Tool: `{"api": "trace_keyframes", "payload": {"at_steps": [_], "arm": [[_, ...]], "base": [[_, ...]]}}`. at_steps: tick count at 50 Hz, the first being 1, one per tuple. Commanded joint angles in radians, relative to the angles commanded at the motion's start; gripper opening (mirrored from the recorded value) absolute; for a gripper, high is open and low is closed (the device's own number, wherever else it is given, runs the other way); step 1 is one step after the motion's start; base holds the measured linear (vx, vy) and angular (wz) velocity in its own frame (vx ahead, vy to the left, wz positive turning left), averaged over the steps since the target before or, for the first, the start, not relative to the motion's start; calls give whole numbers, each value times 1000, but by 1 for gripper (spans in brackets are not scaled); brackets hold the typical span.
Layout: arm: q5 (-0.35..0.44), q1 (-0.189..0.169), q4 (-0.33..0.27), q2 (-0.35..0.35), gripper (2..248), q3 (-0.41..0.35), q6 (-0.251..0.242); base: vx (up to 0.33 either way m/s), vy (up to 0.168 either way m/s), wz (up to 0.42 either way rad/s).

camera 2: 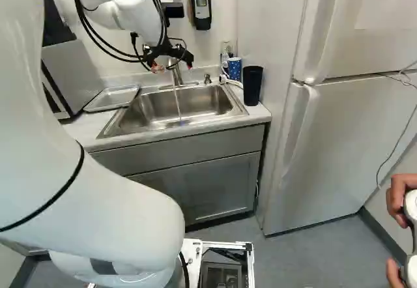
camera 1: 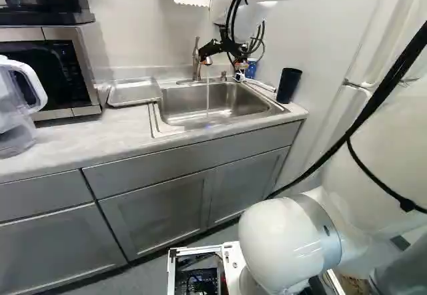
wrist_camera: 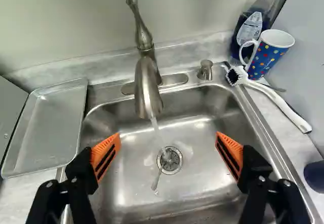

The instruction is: Rinse the cup and place it in the tray

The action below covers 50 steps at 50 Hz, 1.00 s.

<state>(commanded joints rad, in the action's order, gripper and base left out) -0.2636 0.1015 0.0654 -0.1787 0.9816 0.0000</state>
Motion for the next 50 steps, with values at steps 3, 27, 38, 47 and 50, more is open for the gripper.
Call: {"api": "trace_keyframes", "payload": {"at_steps": [3,27,38,47,50], "arm": [[0,-5,0,-5,247,-4,0],[0,-75,0,-57,247,-51,0],[0,-114,0,-72,247,-64,0],[0,-146,0,-80,247,-71,0],[2,-157,0,-83,247,-73,0]], "base": [[0,0,0],[0,0,0],[0,0,0],[0,0,0],[0,0,0]]}}
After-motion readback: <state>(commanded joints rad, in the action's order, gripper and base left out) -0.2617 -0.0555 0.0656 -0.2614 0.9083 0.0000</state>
